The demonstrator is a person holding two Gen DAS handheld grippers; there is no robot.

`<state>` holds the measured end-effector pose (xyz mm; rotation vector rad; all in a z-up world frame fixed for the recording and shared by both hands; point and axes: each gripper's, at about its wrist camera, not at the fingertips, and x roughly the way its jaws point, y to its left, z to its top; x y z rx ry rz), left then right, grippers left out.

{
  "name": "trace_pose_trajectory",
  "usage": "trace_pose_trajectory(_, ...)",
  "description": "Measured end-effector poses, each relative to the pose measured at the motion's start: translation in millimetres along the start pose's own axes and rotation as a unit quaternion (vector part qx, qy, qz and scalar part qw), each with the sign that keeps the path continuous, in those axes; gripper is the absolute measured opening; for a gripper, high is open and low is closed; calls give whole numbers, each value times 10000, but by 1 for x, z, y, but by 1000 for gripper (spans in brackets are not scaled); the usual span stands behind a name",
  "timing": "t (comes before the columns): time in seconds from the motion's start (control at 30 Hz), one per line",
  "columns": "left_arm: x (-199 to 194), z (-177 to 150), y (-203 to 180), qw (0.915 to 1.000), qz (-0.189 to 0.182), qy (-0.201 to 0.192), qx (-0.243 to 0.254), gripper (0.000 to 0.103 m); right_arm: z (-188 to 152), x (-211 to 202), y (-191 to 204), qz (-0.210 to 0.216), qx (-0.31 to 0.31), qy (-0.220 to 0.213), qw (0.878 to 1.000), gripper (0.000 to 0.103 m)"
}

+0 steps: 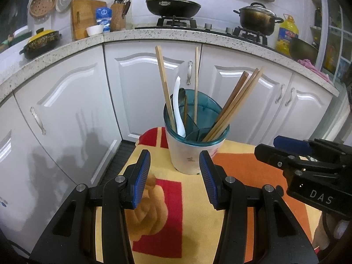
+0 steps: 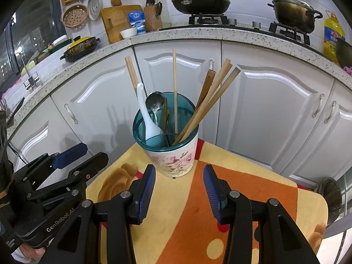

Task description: Organize utensils

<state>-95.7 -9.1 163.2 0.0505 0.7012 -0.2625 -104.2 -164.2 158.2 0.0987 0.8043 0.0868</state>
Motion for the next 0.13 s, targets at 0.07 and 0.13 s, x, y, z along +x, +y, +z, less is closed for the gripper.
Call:
trace_pose_trajectory(0.07, 1, 0, 0, 10000, -9, 3, 18, 46, -1, 1, -1, -3, 9, 9, 10000, 43)
trace_pose_trajectory(0.13, 2, 1, 0, 10000, -25, 14, 19, 46, -2, 2, -4, -12, 51, 20, 10000, 44)
